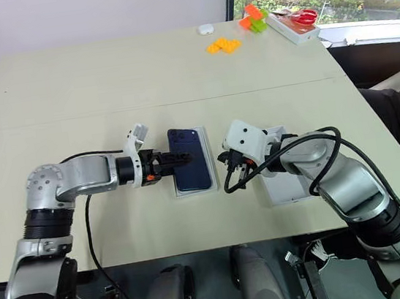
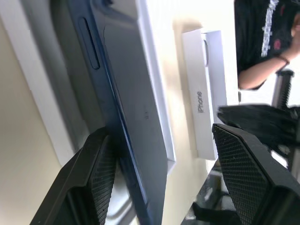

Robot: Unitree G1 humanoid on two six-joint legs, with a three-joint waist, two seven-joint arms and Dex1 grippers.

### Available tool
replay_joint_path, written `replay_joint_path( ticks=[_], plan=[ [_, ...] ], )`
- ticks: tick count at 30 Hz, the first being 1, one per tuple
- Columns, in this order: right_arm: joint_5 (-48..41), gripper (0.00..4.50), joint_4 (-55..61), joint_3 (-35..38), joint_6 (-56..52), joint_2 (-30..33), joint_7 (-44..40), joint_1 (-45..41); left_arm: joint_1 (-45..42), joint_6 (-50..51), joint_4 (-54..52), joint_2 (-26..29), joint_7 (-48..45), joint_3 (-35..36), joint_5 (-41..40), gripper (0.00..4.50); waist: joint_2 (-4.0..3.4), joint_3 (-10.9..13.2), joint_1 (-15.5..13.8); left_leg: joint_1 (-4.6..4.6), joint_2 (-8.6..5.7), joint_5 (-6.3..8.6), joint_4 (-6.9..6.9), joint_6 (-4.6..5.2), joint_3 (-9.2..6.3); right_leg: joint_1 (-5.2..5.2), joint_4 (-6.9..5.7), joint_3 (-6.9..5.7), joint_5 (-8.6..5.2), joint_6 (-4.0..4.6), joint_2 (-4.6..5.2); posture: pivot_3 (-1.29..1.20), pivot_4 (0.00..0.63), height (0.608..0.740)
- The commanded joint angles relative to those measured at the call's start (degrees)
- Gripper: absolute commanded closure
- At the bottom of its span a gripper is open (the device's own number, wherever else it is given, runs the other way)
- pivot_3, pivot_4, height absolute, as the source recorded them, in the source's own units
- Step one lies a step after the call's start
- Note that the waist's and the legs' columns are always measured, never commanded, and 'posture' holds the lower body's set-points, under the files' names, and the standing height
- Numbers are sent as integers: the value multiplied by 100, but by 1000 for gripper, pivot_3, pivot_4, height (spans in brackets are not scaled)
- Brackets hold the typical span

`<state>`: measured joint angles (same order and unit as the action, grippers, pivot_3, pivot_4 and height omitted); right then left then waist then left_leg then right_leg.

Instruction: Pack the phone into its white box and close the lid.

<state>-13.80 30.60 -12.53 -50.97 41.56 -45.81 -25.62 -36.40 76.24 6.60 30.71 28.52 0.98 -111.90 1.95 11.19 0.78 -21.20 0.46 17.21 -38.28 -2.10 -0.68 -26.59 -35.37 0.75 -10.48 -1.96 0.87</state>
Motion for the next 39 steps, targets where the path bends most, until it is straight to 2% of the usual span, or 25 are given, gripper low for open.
replay_joint_path(
  ticks=[1,6,10,14,16,18,20,21,27,39],
  plan=[
    [-31,4500,39,24,83,26,-3,-133,-31,74,-459,404,-423,24,-110,1216,0,0,-1,0,0,0,0,0,-1,0,-1,0,0,0,-1,0,150,727],
    [-30,4500,-19,9,125,23,-11,-163,222,26,-823,1286,-960,187,-110,1216,0,0,2,2,1,0,0,0,1,0,-1,0,-2,0,-1,0,150,727],
    [-22,4500,-69,-20,179,7,-25,-184,386,-333,-708,1816,-863,376,-93,1216,0,0,-2,2,3,0,1,0,1,0,0,0,-5,-2,-2,0,150,727],
    [9,4500,-145,-48,253,-17,-10,-209,646,-991,-978,1868,-900,780,548,1216,0,0,-9,1,3,0,0,0,2,0,2,-1,-7,0,0,0,150,727],
    [32,4500,-192,-52,292,-38,23,-226,901,-1362,-1481,1925,-1164,818,1722,1216,0,0,-11,0,3,0,1,0,4,0,4,-1,-4,4,0,0,150,727],
    [53,4500,-236,-60,325,-56,51,-250,1089,-1661,-1775,1899,-1345,835,2537,1216,0,0,-10,-2,2,0,1,0,7,0,8,0,-4,4,1,0,150,727],
    [114,4500,-411,59,548,-209,232,-256,1714,-2698,-2478,2315,-1971,187,4651,1216,2,-1,20,-2,3,0,1,0,9,0,9,1,-4,5,0,0,150,727],
    [156,4500,-472,79,637,-245,288,-260,1990,-3123,-2685,2459,-2309,-53,5420,1216,2,-1,32,1,4,0,4,0,15,0,11,7,-7,10,-3,0,150,727],
    [222,4500,-688,116,997,-318,347,-170,2834,-3901,-2828,2310,-3880,-145,6574,1216,1,-1,-20,1,11,1,5,1,20,-3,12,9,-20,9,-8,0,150,727],
    [260,4500,-624,248,1105,16,207,91,2852,-3648,-2932,1492,-4424,-343,7689,1216,2,-1,6,2,17,7,3,13,22,-1,13,11,-7,-14,-12,0,150,727]
  ],
)
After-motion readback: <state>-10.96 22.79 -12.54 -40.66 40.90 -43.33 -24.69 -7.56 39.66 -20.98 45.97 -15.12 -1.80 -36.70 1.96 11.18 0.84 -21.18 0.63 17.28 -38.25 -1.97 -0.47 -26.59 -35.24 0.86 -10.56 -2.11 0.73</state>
